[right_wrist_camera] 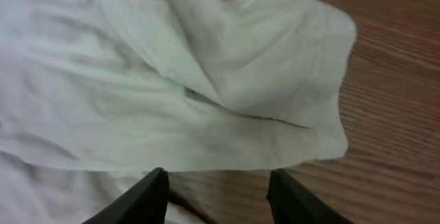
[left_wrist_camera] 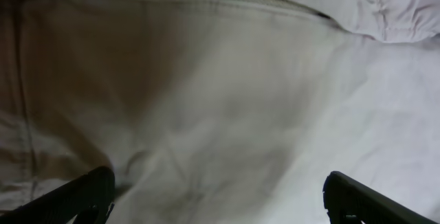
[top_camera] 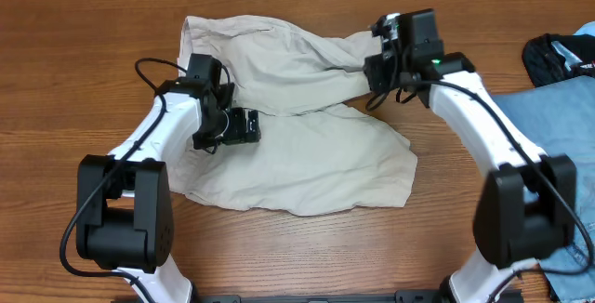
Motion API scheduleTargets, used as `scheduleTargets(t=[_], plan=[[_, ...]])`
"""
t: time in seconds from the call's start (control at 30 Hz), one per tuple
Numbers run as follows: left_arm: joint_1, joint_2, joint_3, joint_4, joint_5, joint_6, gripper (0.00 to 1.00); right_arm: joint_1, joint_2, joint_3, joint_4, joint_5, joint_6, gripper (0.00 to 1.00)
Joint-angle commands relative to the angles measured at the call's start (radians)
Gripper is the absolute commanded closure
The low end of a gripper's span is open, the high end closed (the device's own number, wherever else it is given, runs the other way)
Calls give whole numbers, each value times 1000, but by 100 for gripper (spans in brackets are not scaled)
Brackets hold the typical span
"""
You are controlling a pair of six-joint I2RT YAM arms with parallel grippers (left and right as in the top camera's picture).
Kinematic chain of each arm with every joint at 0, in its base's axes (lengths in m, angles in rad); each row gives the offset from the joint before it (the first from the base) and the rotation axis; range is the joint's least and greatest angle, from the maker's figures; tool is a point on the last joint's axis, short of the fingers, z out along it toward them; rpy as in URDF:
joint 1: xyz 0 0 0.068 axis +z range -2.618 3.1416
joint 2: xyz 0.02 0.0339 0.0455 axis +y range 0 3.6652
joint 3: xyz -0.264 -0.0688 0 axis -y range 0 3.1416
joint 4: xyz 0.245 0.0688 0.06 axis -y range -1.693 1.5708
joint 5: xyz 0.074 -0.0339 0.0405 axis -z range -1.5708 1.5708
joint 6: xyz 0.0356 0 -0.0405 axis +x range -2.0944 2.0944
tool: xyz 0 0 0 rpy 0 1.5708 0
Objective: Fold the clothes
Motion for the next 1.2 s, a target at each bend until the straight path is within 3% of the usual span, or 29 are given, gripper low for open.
scheduleTargets(t=[0.0, 0.2, 0.43, 0.5, 0.57, 0.6, 0.63, 0.73, 0.83, 0.9, 0.93, 0.97, 1.0, 1.17], plan=[[-8, 12, -11, 8, 14, 26, 0, 3, 63, 5, 19, 13, -188, 47], [-9, 12, -11, 29, 14, 26, 0, 3, 128, 5, 109, 47, -256, 37], [-10, 12, -11, 31, 15, 10, 0, 3, 208, 5, 171, 47, -259, 39], [-10, 12, -11, 31, 15, 9, 0, 3, 222, 5, 203, 48, -258, 49], [-10, 12, -11, 31, 15, 8, 0, 3, 229, 5, 264, 82, -252, 68], [-10, 12, -11, 31, 15, 6, 0, 3, 229, 5, 301, 115, -231, 85], [-10, 12, -11, 31, 15, 6, 0, 3, 229, 5, 341, 159, -203, 96], [-10, 12, -11, 31, 15, -21, 0, 1, 229, 7, 542, 382, -120, 96], [-14, 12, -11, 30, 15, -27, 0, -3, 229, 42, 663, 416, -122, 96], [-17, 12, -11, 30, 15, -27, 0, -3, 229, 77, 679, 412, -122, 94], [-19, 12, -11, 30, 14, -27, 0, -3, 229, 88, 669, 412, -122, 83], [-20, 12, -11, 31, 14, -27, 0, -3, 229, 100, 641, 409, -122, 60], [-21, 12, -11, 31, 15, -27, 0, -3, 229, 103, 607, 401, -122, 51], [-21, 12, -11, 31, 14, -27, 0, -12, 232, 97, 317, 330, -121, 42]])
